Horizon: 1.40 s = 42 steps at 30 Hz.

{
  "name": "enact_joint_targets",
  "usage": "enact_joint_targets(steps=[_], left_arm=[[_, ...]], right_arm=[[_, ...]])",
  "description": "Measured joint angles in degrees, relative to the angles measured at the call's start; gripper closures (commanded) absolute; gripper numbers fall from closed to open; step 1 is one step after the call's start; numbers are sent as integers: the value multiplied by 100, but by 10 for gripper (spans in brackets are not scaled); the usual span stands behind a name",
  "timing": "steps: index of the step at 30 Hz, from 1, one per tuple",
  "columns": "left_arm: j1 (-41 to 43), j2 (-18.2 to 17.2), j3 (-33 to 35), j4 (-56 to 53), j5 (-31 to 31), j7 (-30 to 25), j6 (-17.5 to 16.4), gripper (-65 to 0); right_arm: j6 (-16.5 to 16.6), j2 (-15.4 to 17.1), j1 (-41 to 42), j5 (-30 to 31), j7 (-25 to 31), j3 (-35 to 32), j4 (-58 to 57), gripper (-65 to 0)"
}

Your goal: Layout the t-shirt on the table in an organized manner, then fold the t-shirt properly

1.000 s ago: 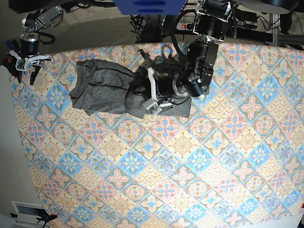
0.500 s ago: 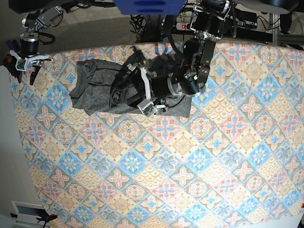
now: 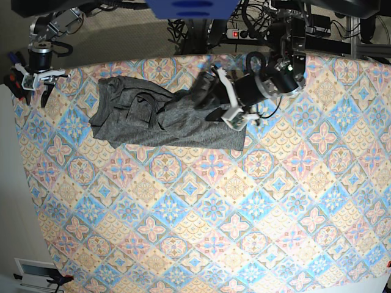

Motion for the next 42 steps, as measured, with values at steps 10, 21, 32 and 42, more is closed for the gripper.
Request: enact_joint_targets(steps=[10, 21, 32, 42], left_arm=[[-136, -33, 299, -1467, 81, 2, 22, -209], [-780, 94, 2310, -2090, -20, -380, -63, -207], [-758, -101, 1731, -1003, -37, -382, -39, -207], [-782, -306, 39, -229, 39, -339, -2, -211]], right_arm=[[-4, 7, 2, 17, 9, 0, -76, -274], [-4, 20, 0, 7, 7, 0, -76, -274], [-7, 4, 31, 79, -15, 0, 90, -274], [-11, -339, 365, 678, -251, 0, 181, -275]])
